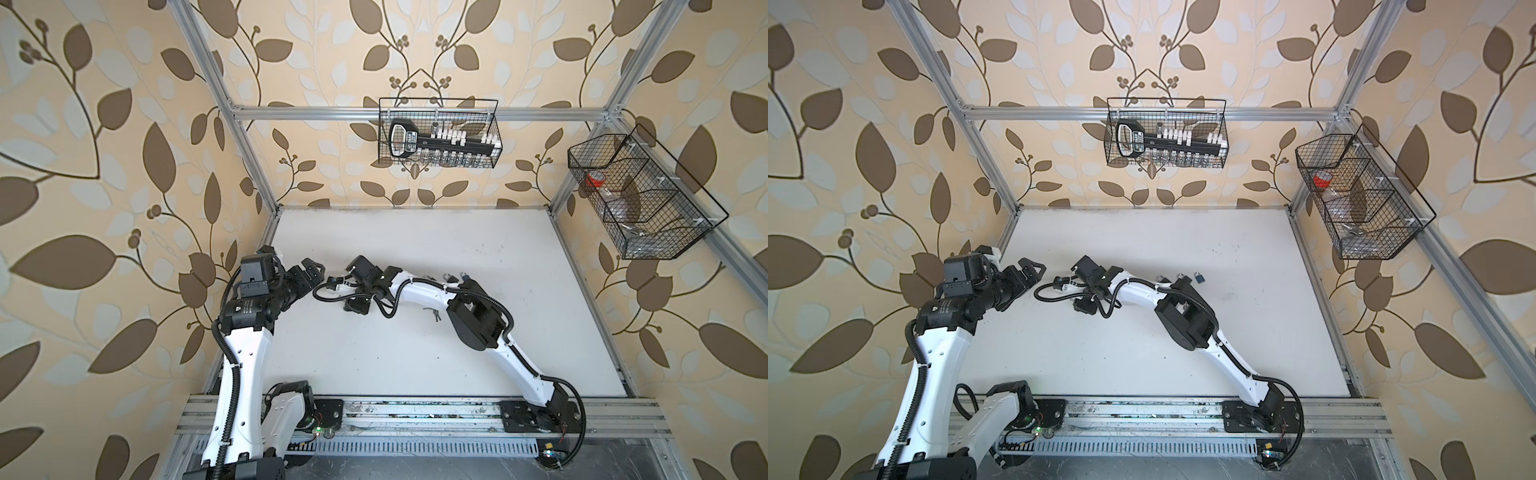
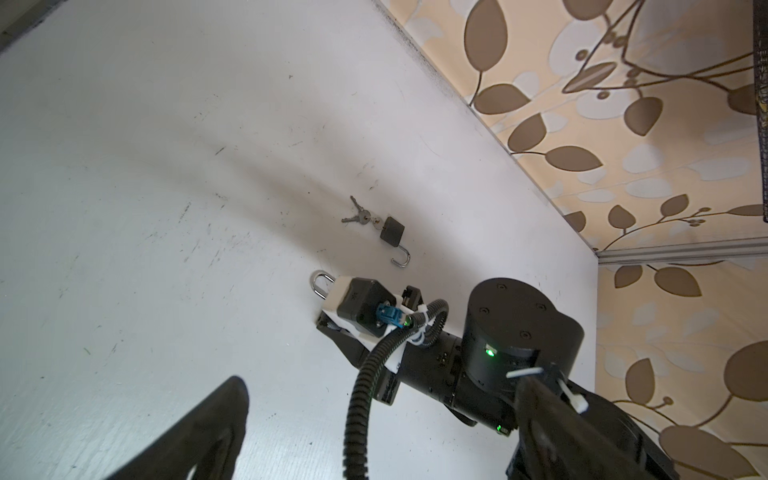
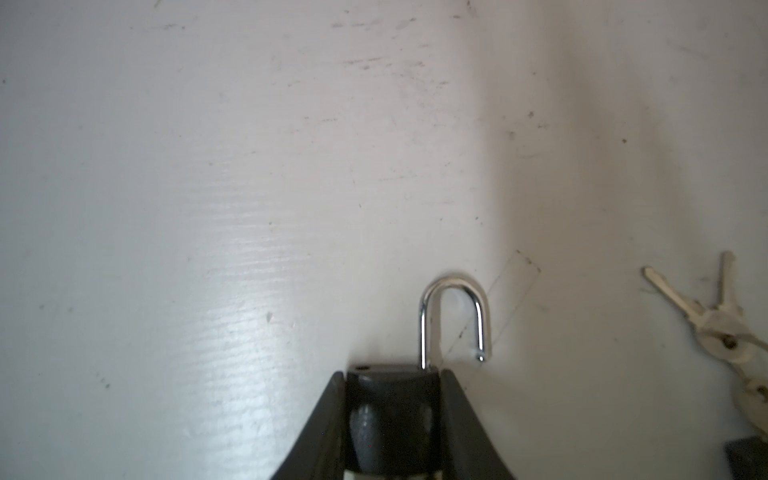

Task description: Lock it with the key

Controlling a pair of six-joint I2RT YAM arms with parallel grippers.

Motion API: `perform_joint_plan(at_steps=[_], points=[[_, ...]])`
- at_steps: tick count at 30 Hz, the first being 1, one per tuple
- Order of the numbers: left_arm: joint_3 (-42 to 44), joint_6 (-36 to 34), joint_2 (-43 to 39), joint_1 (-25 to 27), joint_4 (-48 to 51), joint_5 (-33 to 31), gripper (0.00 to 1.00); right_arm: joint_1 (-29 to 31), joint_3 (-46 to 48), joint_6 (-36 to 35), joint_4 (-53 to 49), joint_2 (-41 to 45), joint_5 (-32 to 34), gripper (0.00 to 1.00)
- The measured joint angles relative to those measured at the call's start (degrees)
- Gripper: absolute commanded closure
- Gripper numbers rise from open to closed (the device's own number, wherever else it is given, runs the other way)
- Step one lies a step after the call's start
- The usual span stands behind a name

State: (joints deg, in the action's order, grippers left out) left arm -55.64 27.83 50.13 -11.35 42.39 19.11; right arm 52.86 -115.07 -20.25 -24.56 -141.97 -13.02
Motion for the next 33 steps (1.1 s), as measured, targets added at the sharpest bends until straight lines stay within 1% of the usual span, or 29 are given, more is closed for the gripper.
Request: perform_joint_plan(at_steps=[2, 5, 7, 12, 15, 18, 22, 25, 28, 30, 33], points=[[0.0, 0.0, -1.86, 0.0, -0.09, -1.09, 0.01, 0.0, 4.39, 0.9, 1.2, 2.64, 0.04, 0.82], [0.0, -0.02, -5.31, 0.0, -0.48, -1.75, 0.01, -0.17, 13.99, 3.37, 3.98, 8.59, -0.15, 0.84], [-0.09, -0.04, -6.67, 0.0, -0.52, -1.75, 0.01, -0.5, 20.9, 5.9, 6.51, 13.64, -0.63, 0.87], [-0.2, -0.35, -6.91, 0.0, -0.7, -1.66, 0.01, -1.57, 35.63, 12.52, 15.19, 27.39, -1.44, 0.93], [-0.2, -0.55, -6.19, 0.0, -1.49, -1.44, 0.01, -2.27, 44.98, 16.13, 21.14, 36.59, -1.14, 1.0], [-0.2, -0.48, -4.5, 0.0, -2.89, 0.57, 0.01, -2.86, 53.24, 19.04, 25.64, 44.72, -0.79, 1.0], [-0.2, 0.35, -0.63, 0.37, -6.75, 5.92, 0.01, -3.23, 62.31, 20.52, 29.16, 53.92, -0.09, 1.0], [0.68, 0.85, 0.98, 3.52, -10.36, 7.93, 0.01, -3.45, 67.8, 20.81, 30.29, 60.26, 1.07, 1.0], [1.95, 0.83, 1.09, 9.73, -14.1, 9.86, 0.01, -5.27, 71.78, 21.55, 30.84, 66.05, 0.9, 1.0], [2.43, 0.81, 1.68, 14.38, -16.74, 10.86, 0.01, -8.57, 73.46, 22.32, 31.41, 68.87, -1.57, 1.0], [3.02, 0.7, 3.61, 21.07, -21.49, 12.59, 0.02, -15.8, 74.9, 24.06, 32.74, 71.1, -9.09, 1.0]])
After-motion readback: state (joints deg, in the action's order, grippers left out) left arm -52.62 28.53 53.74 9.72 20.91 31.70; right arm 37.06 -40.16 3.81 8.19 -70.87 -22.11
